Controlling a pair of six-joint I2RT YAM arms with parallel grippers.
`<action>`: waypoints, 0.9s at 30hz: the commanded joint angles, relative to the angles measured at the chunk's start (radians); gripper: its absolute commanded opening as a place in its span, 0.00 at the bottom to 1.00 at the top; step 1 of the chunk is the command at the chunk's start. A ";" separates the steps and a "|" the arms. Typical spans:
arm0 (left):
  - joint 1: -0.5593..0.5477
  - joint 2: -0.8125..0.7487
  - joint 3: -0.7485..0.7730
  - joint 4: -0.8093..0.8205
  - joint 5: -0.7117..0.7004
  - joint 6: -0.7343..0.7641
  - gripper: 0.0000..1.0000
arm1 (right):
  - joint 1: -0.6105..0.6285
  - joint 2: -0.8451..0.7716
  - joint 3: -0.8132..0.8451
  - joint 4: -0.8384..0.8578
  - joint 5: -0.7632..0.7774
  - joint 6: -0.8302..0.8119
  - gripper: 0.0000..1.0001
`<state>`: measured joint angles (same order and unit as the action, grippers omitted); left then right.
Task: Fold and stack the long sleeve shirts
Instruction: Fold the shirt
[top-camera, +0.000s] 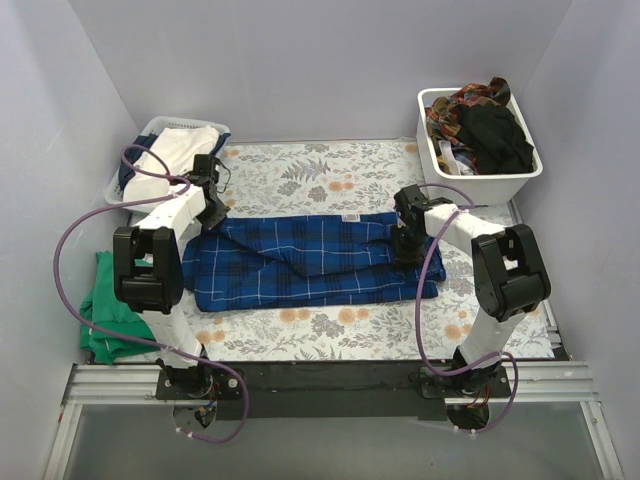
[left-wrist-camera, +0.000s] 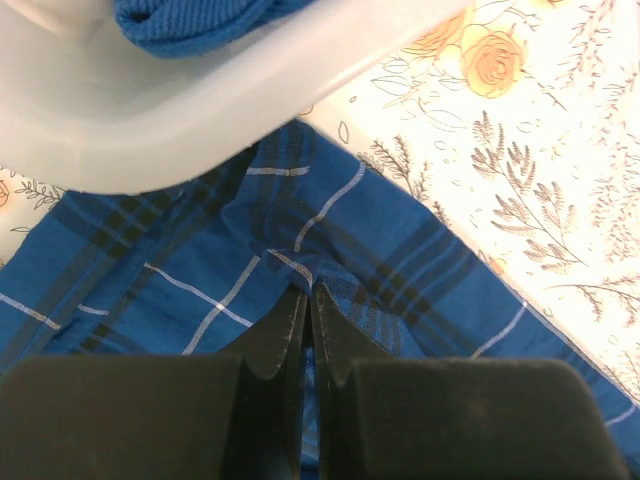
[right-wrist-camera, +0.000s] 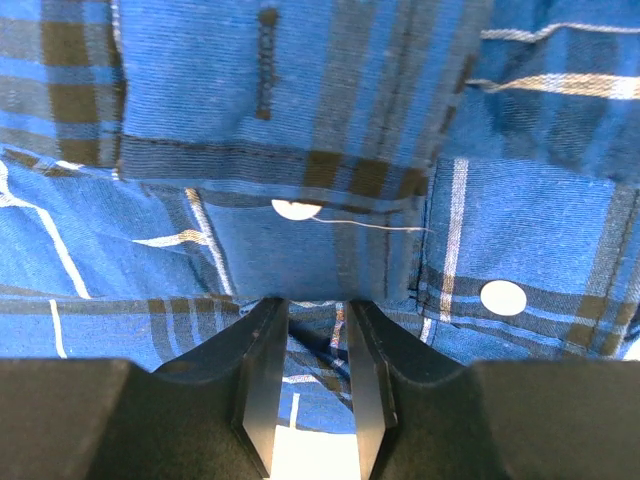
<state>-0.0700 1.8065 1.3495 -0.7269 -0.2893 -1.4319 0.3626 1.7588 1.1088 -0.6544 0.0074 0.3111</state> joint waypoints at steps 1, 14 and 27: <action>0.016 0.008 0.027 0.023 -0.036 0.036 0.00 | -0.016 0.016 0.034 -0.010 0.059 -0.007 0.37; 0.016 0.093 0.057 0.073 -0.114 0.122 0.13 | 0.140 -0.133 0.287 0.042 0.011 -0.125 0.37; 0.016 -0.009 0.073 0.066 -0.015 0.137 0.55 | 0.355 0.033 0.402 0.070 -0.089 -0.099 0.38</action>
<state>-0.0605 1.9209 1.4014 -0.6727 -0.3504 -1.3144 0.6849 1.7302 1.4242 -0.6025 -0.0357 0.2115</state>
